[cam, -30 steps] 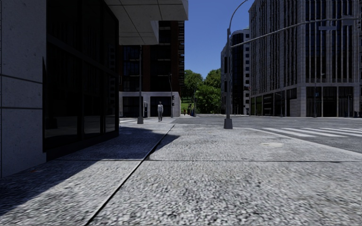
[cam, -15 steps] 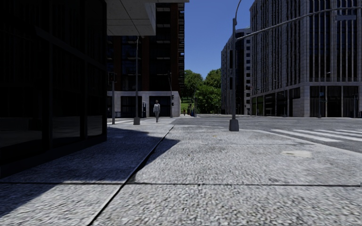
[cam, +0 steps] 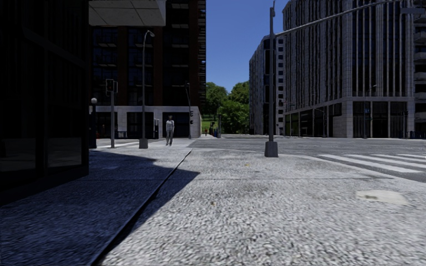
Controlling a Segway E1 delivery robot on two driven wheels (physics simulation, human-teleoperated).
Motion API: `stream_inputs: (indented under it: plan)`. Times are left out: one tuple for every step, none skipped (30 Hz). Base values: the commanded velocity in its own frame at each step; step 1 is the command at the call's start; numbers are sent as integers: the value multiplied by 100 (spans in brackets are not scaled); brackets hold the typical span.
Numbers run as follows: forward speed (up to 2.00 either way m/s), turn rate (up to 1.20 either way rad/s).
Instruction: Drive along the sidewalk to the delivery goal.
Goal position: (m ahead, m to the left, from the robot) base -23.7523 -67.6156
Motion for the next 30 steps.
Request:
stream_inputs:
  plan:
    - [198, -33]
    - [198, -33]
    - [198, -33]
    - [198, -33]
    - [198, -33]
    - [198, -33]
    - [198, -33]
    - [198, -33]
    - [198, -33]
    - [198, -34]
    - [198, -34]
    - [198, -34]
    - [198, -35]
    - [198, -35]
    - [198, -35]
    - [198, -35]
    - [198, -35]
    - [198, -35]
    - [198, -35]
    - [198, -35]
    - [198, -35]
    - [198, -35]
    - [198, -35]
    - [198, -35]
    - [198, -35]
    - [198, -35]
    - [198, -35]
    - [198, -35]
    - [196, -35]
    - [187, -35]
